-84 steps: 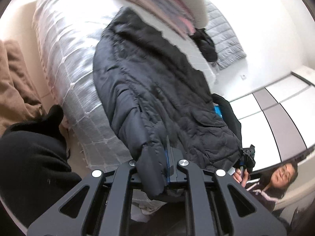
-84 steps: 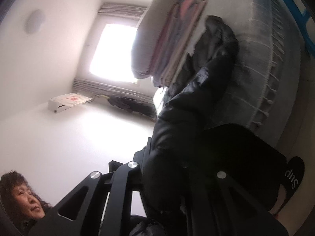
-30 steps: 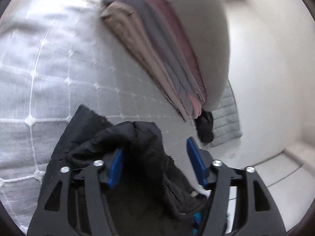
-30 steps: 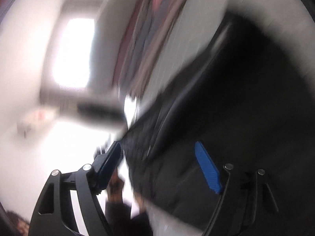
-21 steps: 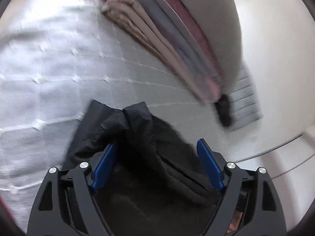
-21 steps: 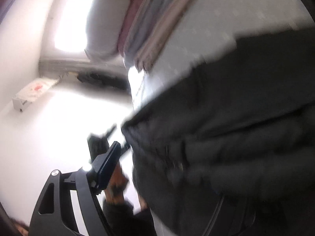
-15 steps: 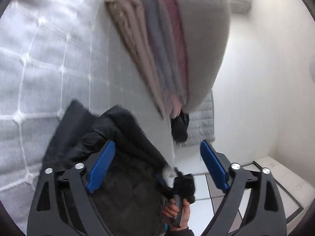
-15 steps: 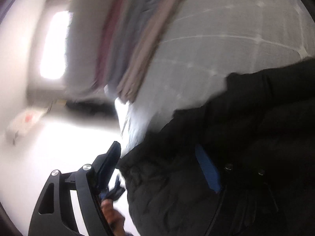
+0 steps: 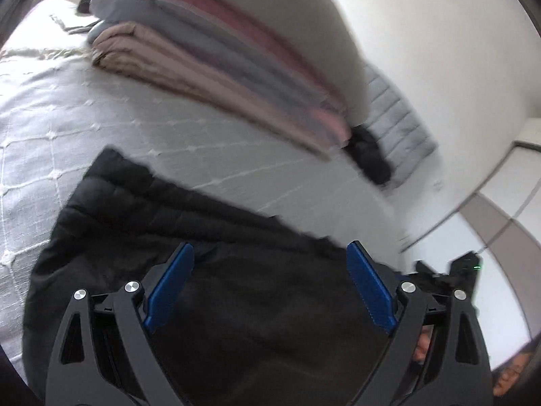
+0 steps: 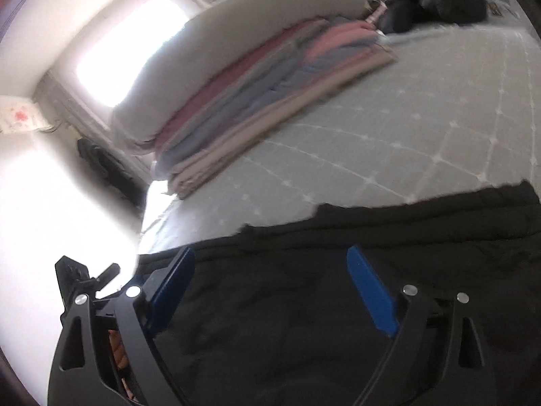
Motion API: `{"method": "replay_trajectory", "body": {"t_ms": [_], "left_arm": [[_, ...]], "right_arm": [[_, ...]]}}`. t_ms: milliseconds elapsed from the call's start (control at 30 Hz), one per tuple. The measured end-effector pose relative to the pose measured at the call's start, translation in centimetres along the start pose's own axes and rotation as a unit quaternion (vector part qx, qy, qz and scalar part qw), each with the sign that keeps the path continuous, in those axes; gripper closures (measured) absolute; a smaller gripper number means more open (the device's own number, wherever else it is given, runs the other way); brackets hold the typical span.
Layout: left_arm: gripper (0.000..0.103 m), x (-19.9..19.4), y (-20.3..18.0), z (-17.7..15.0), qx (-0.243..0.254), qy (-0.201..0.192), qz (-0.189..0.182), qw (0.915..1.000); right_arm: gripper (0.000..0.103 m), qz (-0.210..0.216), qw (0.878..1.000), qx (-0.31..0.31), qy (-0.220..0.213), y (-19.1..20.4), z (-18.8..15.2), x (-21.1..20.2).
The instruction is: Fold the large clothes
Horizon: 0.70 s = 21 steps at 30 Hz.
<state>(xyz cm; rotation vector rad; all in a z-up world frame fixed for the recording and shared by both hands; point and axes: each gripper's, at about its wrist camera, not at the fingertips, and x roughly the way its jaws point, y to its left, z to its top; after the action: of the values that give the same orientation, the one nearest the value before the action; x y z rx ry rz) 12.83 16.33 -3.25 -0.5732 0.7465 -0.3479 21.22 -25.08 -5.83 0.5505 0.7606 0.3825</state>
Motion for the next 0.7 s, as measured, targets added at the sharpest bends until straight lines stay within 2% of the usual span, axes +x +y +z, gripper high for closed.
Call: {"method": "replay_trajectory", "body": {"t_ms": [67, 167, 300, 400, 533, 600, 700], "left_arm": [[0.016, 2.0, 1.3, 0.4, -0.016, 0.005, 0.011, 0.9998], [0.016, 3.4, 1.9, 1.1, -0.011, 0.002, 0.022, 0.9997], [0.016, 4.9, 2.1, 1.0, 0.015, 0.015, 0.046, 0.9987], [0.016, 4.2, 1.7, 1.6, 0.019, 0.011, 0.058, 0.9981], [0.016, 1.2, -0.2, 1.7, 0.046, -0.021, 0.040, 0.9980], [0.016, 1.2, -0.1, 1.4, 0.054, -0.022, 0.047, 0.9972], [0.016, 3.2, 1.7, 0.4, 0.044, 0.010, 0.066, 0.9968]], "right_arm": [[0.015, -0.012, 1.000, 0.014, 0.002, -2.2, 0.2, 1.3], [0.015, -0.009, 0.999, 0.038, 0.009, -4.5, 0.7, 3.9], [0.015, -0.017, 0.999, 0.031, 0.020, -4.7, 1.0, 5.3], [0.015, -0.001, 1.000, 0.016, -0.002, -3.2, 0.9, 2.5], [0.015, -0.028, 0.997, -0.033, -0.057, -1.5, 1.1, -3.2], [0.015, -0.059, 0.995, -0.032, -0.081, -2.9, 0.7, -5.1], [0.015, -0.077, 0.995, 0.039, -0.051, -8.0, -0.7, -4.4]]}}
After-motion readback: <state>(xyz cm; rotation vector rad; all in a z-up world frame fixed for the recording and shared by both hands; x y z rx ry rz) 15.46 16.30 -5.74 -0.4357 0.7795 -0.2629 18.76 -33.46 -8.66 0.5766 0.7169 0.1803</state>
